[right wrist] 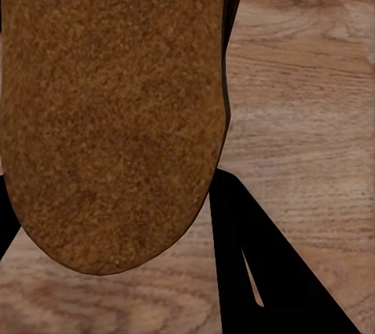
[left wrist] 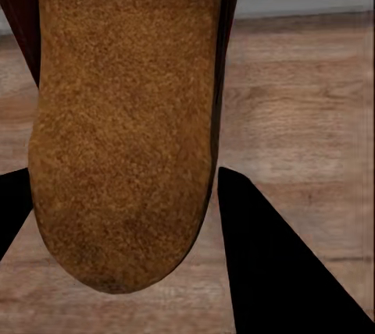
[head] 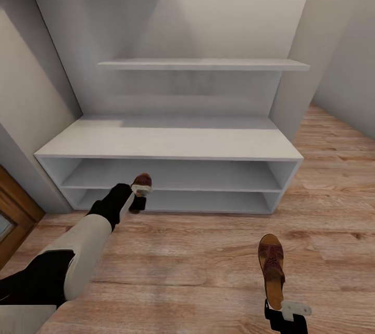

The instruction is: Pick up the two gym shoes and the two sandals from the corridor floor and place them onto the hallstand (shoe rack) in the corridor, making sure they are on the rack and not on the floor. Arrange them so the two gym shoes are next to each other and the two sandals are next to each other.

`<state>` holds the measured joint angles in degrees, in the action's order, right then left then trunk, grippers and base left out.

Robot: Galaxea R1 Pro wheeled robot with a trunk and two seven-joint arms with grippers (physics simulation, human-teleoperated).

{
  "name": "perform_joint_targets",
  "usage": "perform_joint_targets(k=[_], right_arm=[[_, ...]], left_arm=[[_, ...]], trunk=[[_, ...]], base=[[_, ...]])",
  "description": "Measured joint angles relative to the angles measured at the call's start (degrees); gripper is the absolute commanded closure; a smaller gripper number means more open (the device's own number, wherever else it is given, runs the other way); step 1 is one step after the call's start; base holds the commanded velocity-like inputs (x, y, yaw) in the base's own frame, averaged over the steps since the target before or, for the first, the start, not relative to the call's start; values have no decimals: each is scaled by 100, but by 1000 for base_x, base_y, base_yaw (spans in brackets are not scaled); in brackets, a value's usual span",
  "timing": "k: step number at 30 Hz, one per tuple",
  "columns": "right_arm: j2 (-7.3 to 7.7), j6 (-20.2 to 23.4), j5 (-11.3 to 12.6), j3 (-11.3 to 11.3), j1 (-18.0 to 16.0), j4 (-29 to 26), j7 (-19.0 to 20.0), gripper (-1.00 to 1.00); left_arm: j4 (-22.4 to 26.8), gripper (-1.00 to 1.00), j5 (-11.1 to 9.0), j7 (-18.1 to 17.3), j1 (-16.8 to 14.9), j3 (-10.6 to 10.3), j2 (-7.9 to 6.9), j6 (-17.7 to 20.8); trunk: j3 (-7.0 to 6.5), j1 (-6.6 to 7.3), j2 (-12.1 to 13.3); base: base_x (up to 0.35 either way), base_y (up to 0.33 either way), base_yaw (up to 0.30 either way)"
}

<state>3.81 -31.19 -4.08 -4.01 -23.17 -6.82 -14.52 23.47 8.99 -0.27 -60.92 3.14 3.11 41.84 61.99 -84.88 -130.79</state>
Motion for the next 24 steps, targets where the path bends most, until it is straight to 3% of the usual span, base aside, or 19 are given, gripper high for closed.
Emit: perform_joint_targets(k=[7,11,24], right_arm=[[-5,1,9,-9,0,-7,-7,100],[-9,1,14,-14,0,-10,-10,100],[-2,2,18,-22,1,-16,-10,100]], left_arm=[[9,100,317,-9,27,-1,11,48],[10,100,362,-12,29,3,16,52],[17,100,388,6,29,4,0,36]], trunk=[[-1,0,0],[0,0,0],[317,-285,-520]], base=[[0,0,0],[0,0,0],[0,0,0]])
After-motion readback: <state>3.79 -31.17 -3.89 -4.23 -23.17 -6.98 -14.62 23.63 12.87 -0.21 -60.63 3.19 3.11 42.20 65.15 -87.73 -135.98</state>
